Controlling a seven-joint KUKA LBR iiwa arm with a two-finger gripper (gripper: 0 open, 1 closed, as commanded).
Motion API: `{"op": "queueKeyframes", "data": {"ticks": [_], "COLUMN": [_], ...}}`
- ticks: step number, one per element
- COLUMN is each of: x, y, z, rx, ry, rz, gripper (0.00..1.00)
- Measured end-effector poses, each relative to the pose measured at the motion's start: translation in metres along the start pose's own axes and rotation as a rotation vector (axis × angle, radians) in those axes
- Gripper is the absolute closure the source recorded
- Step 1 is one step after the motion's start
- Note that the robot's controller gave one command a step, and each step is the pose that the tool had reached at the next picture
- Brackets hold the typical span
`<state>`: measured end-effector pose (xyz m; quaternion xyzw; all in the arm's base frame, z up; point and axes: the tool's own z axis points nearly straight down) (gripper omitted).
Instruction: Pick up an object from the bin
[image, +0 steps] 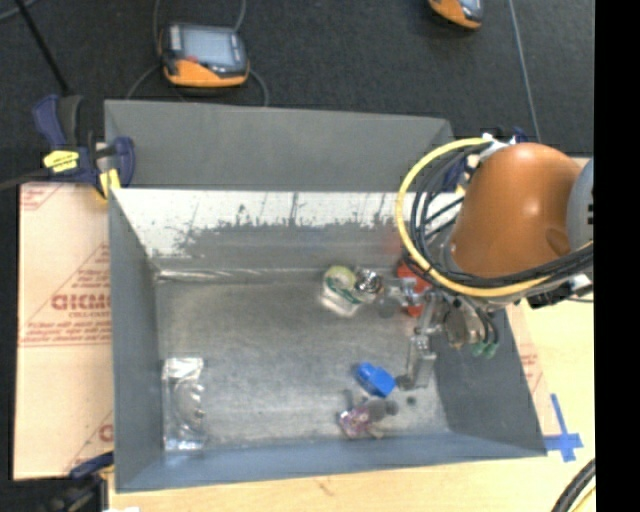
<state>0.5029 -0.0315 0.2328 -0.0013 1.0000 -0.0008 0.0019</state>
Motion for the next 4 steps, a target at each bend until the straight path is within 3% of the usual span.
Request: {"op": "queueKeyframes", "data": {"ticks": [1,2,3,4], "x": [0.030,0.020,0.021,0.024], "y": [-0.030,-0.003,-0.003,0.002], "z": [0.139,0.162,0.163,0.003], "rx": [-0.001,-0.001,-0.003,0.002], "ry": [0.000,-0.005,-0.002,-0.007], "rz": [-0.202,-0.804,-0.802,-0.775], "gripper": [0.00,0.00,1.00,1.00]}}
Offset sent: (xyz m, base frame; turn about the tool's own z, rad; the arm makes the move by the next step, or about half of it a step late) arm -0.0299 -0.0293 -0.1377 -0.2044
